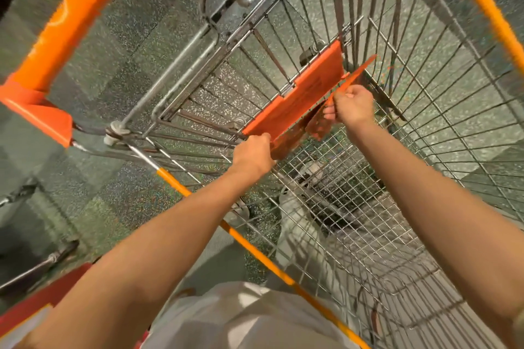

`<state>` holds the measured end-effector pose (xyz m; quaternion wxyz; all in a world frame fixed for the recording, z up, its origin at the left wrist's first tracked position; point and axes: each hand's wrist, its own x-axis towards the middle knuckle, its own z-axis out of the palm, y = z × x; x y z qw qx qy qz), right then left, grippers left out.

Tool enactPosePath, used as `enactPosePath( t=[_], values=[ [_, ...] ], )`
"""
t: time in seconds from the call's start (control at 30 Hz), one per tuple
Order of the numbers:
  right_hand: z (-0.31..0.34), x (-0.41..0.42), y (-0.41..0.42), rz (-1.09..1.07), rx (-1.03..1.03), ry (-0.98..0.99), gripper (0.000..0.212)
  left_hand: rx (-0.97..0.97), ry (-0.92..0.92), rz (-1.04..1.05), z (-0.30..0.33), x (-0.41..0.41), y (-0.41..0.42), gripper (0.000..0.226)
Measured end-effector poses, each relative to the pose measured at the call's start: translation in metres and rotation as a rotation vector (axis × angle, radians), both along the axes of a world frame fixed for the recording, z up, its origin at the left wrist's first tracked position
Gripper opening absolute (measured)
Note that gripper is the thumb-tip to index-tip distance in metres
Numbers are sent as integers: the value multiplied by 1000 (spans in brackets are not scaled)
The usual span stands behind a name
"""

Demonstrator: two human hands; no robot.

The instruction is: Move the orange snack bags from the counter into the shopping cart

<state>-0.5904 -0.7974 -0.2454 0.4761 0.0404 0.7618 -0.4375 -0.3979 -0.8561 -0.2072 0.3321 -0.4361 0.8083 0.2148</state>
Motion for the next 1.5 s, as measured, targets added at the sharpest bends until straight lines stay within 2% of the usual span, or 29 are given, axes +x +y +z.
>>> enactPosePath(
  t=[0.1,0.2,0.33,0.47,0.73,1.03,1.23,1.5],
  values=[
    [5,1,-1,51,-69,-93,9,-30,1,56,-1,2,-4,16],
    [12,5,7,142,-107,-190,26,-34,11,87,0,2,-6,14],
    [27,10,25,169,-76,-173,31,-31,37,77,13,-3,-8,18],
    [52,15,38,99,-77,-149,20,-61,112,51,31,-5,-16,20],
    [122,44,53,-26,-122,-35,27,55,419,-28,80,0,-30,25],
    [223,147,72,-156,-176,204,29,201,727,-160,162,35,-41,21],
    [285,219,91,-254,-225,334,30,268,881,-309,222,63,-32,24],
    [318,276,142,-336,-189,488,27,284,1009,-505,282,85,18,24]
  ],
)
